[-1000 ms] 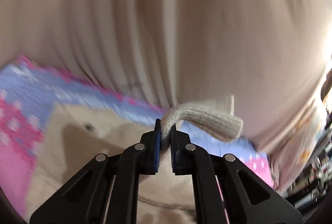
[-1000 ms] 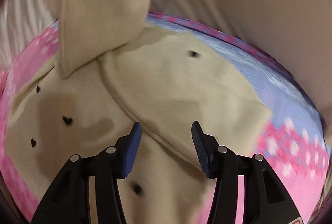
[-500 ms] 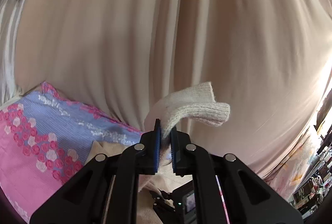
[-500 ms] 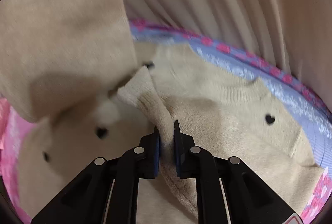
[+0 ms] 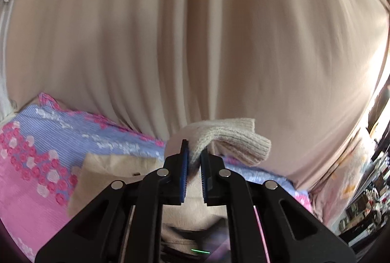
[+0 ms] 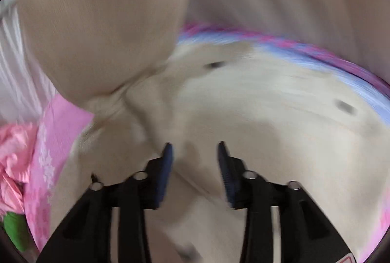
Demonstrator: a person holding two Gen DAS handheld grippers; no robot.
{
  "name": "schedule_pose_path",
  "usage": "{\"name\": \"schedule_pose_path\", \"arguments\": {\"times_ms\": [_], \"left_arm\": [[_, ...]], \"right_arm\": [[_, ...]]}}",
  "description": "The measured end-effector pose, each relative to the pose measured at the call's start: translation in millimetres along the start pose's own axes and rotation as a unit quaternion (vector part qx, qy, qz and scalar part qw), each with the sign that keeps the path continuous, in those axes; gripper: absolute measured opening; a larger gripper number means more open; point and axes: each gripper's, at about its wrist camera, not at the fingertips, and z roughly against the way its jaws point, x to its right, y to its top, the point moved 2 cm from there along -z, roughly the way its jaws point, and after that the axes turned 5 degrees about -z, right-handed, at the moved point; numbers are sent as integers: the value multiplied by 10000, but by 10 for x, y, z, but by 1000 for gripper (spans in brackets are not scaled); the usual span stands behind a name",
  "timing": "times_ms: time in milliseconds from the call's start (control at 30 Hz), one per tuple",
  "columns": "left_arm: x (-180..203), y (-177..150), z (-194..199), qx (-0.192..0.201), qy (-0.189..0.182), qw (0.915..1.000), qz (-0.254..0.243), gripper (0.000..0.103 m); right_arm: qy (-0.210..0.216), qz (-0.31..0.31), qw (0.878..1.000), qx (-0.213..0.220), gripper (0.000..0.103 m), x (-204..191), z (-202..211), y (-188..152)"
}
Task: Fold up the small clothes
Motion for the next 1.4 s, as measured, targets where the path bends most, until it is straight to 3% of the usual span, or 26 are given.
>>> {"name": "schedule_pose_path", "arguments": {"times_ms": [133,267,333,367,500,567,667,767,900,967,1000,1067,1133,1200,1267,1333,1400], "left_arm": [[253,-264,-288,-298,-303,9991,49,8],[681,-490,-624,-497,-720,9962,-37,9],[917,-775,-868,-766,-775,9939,-143,30],[993,-987,-1006,-967,-675,9929,-161,56],[1011,-1889,-1305,-1829,-102,9830,-153,57],[904,-2055,-1186,-1919,-129,9813,71,58],[713,-2156,-833,-1773,190,9840,16,58],[513,-2149,-545,-1685,485,9844,133,60],[230,-2156,-218,-1604,764,9836,325,62],[131,-2144,-93,-1511,851,9844,313,62],[71,-2138,-29,-1469,892,9845,362,62],[-5,-2102,49,-1443,853,9848,448,62],[-102,-2077,128,-1392,860,9853,494,63],[-153,-2057,116,-1379,926,9849,486,65],[-299,-2078,135,-1423,1027,9830,546,67],[-461,-2091,162,-1462,1148,9804,657,68],[-702,-2133,279,-1442,1280,9773,873,73]], "right_arm": [[-845,-1125,9900,60,40,1010,783,-650],[-1277,-1740,9764,-58,41,1622,1314,-1168],[-1364,-1839,9734,-99,42,1760,1463,-1297],[-1407,-1893,9717,-117,42,1814,1503,-1305],[-1376,-1952,9711,-38,42,1797,1597,-1299],[-1216,-1788,9763,24,42,1735,1565,-1104],[-928,-1577,9831,18,45,1690,1377,-719],[-912,-1489,9846,54,45,1639,1074,-373],[-1088,-1798,9775,-198,44,1708,625,-83],[-1028,-2026,9731,-370,6,1773,421,-54],[-897,-2148,9719,-338,7,1755,438,-33],[-580,-2187,9738,247,7,1640,742,56],[-651,-2155,9713,769,7,1575,1081,65],[-1032,-2099,9705,587,13,1643,1003,-67],[-1494,-2005,9677,-333,16,1743,682,-334],[-1339,-2065,9691,-182,19,1694,853,-515],[-1294,-2041,9703,-29,35,1623,1126,-690]]}}
